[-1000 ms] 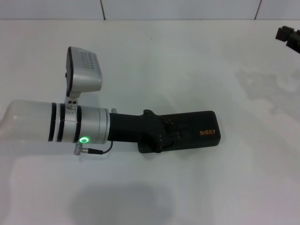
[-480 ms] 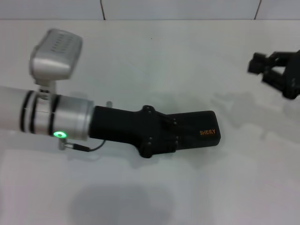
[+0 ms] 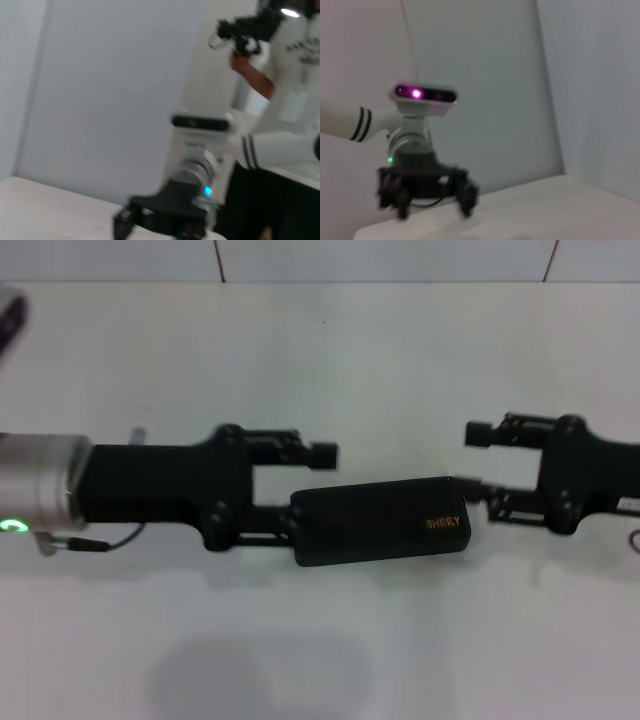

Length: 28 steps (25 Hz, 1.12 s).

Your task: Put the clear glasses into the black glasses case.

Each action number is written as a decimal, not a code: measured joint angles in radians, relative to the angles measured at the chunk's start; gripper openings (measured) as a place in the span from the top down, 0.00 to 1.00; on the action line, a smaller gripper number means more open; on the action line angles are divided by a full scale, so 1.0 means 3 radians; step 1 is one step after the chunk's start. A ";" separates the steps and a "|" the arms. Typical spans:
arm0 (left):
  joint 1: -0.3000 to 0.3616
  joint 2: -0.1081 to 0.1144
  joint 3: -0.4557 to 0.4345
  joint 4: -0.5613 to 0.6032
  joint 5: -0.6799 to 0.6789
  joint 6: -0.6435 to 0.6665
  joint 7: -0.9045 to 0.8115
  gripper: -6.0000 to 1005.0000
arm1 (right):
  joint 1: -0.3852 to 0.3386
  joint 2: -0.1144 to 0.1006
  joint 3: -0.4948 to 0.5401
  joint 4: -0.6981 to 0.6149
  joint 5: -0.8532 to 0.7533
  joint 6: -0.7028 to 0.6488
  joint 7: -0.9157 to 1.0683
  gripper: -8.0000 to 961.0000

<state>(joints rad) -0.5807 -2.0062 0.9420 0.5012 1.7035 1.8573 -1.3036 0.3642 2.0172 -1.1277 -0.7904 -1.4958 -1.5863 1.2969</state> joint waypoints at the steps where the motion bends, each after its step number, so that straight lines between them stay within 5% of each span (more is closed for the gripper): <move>1: 0.0033 0.0010 -0.0039 0.0002 -0.0024 0.0006 -0.0019 0.47 | 0.0000 0.0002 -0.0040 -0.0004 0.0003 -0.0001 0.0024 0.50; 9: 0.0130 0.0082 -0.0082 0.0009 -0.0063 0.0025 -0.0053 0.25 | 0.0079 0.0023 -0.0457 -0.0042 0.0159 -0.0108 0.0138 0.19; 13: 0.0145 0.0087 -0.0083 0.0011 -0.0050 0.0013 -0.0042 0.26 | 0.0122 0.0021 -0.0512 -0.0042 0.0274 -0.0164 0.0137 0.09; 28: 0.0188 0.0065 -0.0083 0.0008 -0.0039 -0.0061 -0.0037 0.27 | 0.0161 0.0010 -0.0493 0.0029 0.0411 -0.0112 0.0031 0.10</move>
<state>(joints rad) -0.5243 -1.9867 0.9172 0.5035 1.6919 1.8389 -1.3146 0.4125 2.0204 -1.2755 -0.7817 -1.3725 -1.6198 1.3063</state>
